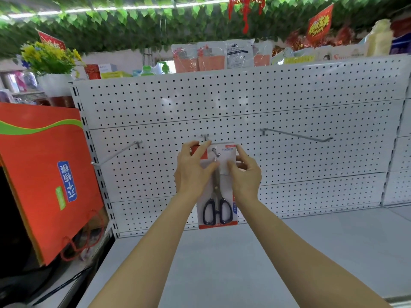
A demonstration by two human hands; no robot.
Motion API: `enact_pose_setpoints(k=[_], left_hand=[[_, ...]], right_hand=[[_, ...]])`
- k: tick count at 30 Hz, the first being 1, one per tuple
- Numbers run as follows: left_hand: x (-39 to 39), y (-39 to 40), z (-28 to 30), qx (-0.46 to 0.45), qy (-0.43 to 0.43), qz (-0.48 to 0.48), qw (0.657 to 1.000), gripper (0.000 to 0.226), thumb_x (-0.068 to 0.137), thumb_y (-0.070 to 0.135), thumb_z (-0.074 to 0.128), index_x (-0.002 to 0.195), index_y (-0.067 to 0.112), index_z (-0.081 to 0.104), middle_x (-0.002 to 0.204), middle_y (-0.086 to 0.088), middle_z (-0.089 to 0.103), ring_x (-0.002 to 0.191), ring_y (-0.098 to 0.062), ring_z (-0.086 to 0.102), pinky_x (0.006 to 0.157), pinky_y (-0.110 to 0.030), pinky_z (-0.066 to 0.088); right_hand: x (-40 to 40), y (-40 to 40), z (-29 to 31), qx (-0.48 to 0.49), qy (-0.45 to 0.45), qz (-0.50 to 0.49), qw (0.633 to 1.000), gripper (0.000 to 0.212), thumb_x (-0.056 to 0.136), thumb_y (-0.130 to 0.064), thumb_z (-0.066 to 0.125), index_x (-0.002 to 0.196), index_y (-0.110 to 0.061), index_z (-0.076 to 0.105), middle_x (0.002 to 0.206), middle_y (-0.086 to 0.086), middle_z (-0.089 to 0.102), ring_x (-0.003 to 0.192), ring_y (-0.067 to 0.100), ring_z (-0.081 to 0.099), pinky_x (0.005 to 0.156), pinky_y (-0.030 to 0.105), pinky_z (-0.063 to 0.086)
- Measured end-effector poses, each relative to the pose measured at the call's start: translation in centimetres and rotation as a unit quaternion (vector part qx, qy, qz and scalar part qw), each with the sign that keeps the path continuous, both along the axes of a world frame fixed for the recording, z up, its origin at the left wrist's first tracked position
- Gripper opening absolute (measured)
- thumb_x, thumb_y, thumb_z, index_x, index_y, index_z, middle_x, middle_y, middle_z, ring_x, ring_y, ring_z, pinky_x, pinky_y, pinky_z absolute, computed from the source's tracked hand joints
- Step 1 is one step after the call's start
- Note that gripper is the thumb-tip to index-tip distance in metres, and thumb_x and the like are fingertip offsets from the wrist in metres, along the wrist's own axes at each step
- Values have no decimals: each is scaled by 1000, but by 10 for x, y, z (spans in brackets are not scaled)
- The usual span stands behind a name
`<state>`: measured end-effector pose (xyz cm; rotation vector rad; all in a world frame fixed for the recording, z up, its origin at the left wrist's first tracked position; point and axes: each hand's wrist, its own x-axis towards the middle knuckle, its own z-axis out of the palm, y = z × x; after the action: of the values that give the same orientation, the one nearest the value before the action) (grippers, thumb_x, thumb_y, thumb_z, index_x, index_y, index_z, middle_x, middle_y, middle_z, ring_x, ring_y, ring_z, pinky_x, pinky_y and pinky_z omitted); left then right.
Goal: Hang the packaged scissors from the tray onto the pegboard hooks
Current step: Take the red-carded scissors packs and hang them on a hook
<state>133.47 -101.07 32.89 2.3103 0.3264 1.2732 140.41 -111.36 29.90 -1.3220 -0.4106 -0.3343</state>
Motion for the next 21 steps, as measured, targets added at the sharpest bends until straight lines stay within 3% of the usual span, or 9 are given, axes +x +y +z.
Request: enact_pose_setpoints(k=[4,8,14,17,21], left_hand=[[-3,-6,3,11,31,-2,999,63,84,41,73,141,43,46,142,12,35,127,-11,36,91,-31,46],[-15,-13,7,80,68,28,994,81,82,49,71,151,37,30,158,4,23,140,-22,23,114,-42,29],[-51,-37,12,130,90,54,986,110,67,48,84,154,32,19,162,4,14,148,-23,11,121,-44,10],[-64,-65,13,156,58,31,986,110,66,49,84,154,26,22,159,1,21,146,-24,16,119,-41,10],[-58,-111,3,217,-24,-26,976,95,69,47,83,148,16,39,149,-6,41,137,-26,37,115,-46,27]], right_hand=[[-3,-15,2,-57,-48,-28,997,50,90,-18,64,138,-28,52,116,-5,59,107,11,56,91,28,48],[-5,-43,4,-164,-120,-85,975,56,90,-24,64,143,-24,46,135,1,54,126,16,47,102,34,43],[-29,-104,12,-231,-269,-192,915,60,85,-21,71,140,-11,49,130,8,59,120,21,47,100,39,40],[-39,-134,9,-271,-332,-239,871,62,82,-25,73,138,-8,51,126,10,60,115,22,47,98,35,36],[-45,-177,-2,-325,-353,-275,833,65,82,-31,70,139,-7,50,126,8,60,115,28,53,98,39,37]])
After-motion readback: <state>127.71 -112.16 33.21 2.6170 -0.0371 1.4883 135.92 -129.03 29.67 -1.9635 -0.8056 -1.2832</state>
